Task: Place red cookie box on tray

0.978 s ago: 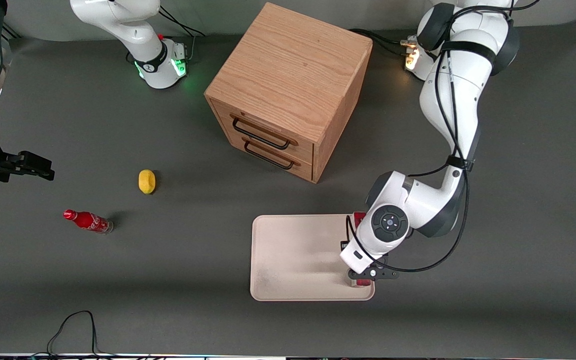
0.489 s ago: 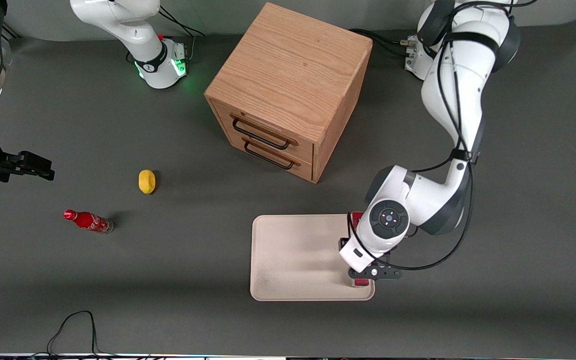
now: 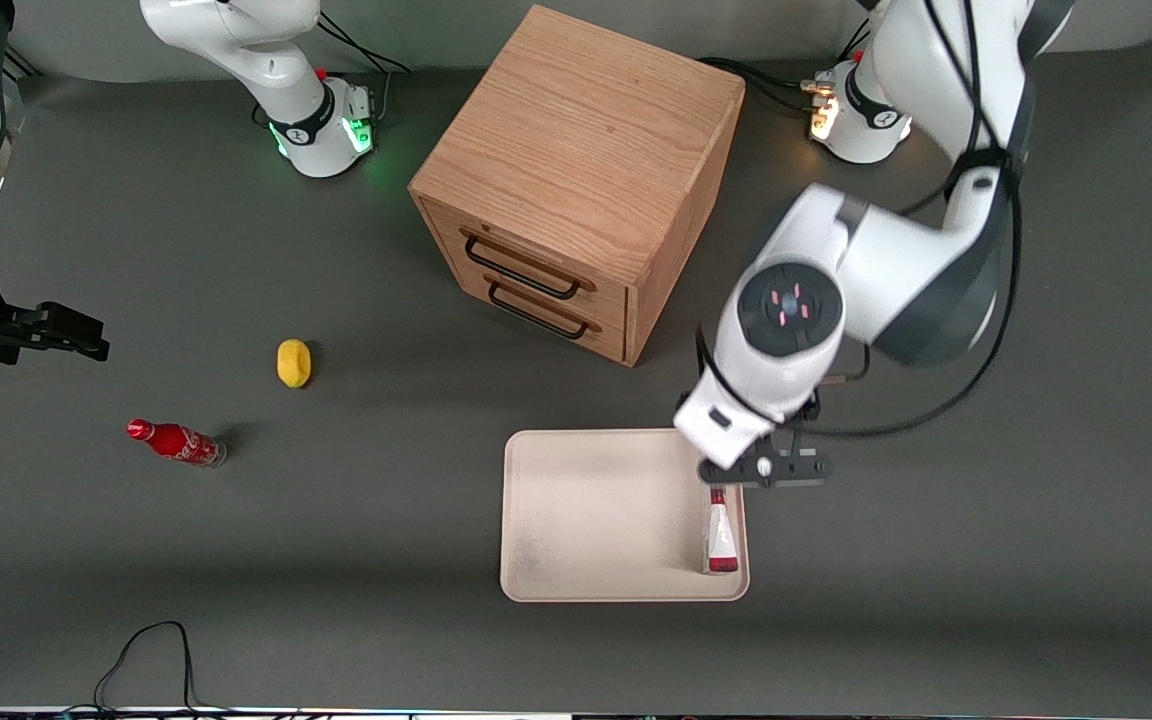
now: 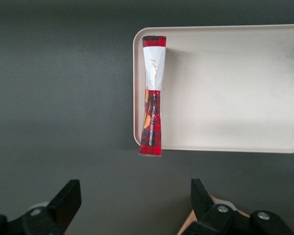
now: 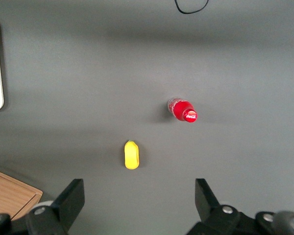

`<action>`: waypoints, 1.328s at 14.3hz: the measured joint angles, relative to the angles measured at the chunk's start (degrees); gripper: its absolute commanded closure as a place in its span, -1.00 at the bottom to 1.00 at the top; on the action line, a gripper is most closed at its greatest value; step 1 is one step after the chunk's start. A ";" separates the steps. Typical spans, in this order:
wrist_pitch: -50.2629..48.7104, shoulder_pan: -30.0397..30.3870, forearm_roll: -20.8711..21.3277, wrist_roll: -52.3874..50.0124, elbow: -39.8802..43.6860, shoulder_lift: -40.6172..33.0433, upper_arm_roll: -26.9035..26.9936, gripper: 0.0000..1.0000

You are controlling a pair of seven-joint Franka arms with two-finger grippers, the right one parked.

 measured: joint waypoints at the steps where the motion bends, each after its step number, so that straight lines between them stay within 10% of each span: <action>1: -0.90 -0.17 0.00 -0.03 0.00 -2.03 0.00 -1.00; 19: 2.05 21.34 -5.56 17.35 -35.41 -35.27 1.38 -1.00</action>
